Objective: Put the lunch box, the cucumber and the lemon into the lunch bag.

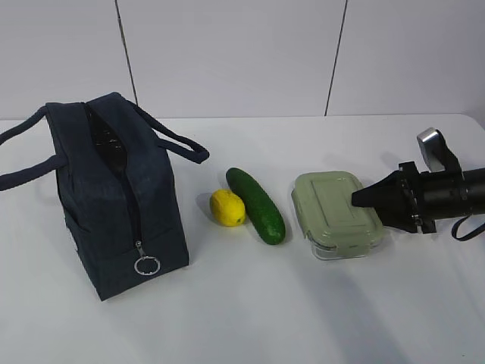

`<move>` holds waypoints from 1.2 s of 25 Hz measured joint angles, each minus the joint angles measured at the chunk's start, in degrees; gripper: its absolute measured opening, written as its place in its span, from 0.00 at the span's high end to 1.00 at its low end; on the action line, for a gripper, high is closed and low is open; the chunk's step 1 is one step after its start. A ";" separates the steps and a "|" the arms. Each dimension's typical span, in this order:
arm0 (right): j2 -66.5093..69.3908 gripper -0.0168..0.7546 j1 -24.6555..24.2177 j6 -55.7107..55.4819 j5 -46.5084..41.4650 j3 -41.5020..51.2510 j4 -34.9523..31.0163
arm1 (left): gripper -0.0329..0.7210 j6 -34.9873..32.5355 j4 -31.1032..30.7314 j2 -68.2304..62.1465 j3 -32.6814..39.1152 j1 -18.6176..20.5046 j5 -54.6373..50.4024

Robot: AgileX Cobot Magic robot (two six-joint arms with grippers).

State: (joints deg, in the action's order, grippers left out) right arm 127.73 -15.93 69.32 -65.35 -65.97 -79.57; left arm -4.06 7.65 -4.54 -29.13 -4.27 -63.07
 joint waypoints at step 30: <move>-2.68 0.50 0.09 -4.53 1.05 0.10 2.18 | 0.64 0.00 0.34 0.00 0.00 0.00 0.00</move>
State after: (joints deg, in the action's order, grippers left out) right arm 125.05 -15.85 64.79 -64.29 -65.87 -77.39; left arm -4.06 7.99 -4.54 -29.13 -4.27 -63.07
